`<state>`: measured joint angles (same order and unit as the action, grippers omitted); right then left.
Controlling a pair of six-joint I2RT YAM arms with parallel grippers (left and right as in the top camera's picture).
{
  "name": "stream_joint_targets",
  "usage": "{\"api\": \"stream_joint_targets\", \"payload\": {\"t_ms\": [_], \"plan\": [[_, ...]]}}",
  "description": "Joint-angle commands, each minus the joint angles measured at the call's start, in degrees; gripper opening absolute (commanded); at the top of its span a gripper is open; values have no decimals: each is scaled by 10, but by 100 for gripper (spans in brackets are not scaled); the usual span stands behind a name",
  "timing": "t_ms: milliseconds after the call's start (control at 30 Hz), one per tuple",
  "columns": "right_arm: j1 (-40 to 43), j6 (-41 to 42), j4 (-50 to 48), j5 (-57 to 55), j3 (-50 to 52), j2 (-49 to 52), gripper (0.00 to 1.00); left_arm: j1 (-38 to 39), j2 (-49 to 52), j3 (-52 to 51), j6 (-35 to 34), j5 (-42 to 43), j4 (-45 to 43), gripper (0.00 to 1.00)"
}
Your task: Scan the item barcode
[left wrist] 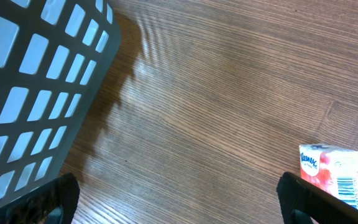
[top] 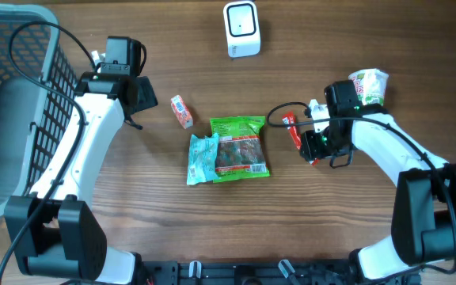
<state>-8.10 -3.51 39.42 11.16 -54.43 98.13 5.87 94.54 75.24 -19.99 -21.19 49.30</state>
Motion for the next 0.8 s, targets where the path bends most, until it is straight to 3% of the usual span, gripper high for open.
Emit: {"api": "stream_joint_targets", "payload": {"t_ms": [0, 33, 100, 333, 500, 533, 567, 667, 767], "plan": [[-3, -12, -10, -9, 8, -1, 40, -2, -3, -1, 7, -7, 0, 100], [-3, -9, -10, -8, 9, -1, 31, -2, -3, -1, 7, -7, 0, 100], [-3, -8, -13, -8, 16, -1, 21, -2, -3, -1, 7, -7, 0, 100], [-3, -8, -61, -8, 68, -1, 14, -2, -3, -1, 7, -7, 0, 100], [-3, 7, -59, -6, 68, -1, 14, -2, -3, -1, 7, -7, 0, 100], [-3, 7, -59, -6, 68, -1, 4, -2, -3, -1, 7, -7, 0, 100], [-3, 7, -57, 2, 68, -1, 4, -2, -3, -1, 7, -7, 0, 100], [7, 2, -13, 96, 32, -13, 4, -2, -3, -1, 7, -7, 0, 100], [34, -59, 45, 212, -2, -54, 4, -2, -3, -1, 7, -7, 0, 100]]}}
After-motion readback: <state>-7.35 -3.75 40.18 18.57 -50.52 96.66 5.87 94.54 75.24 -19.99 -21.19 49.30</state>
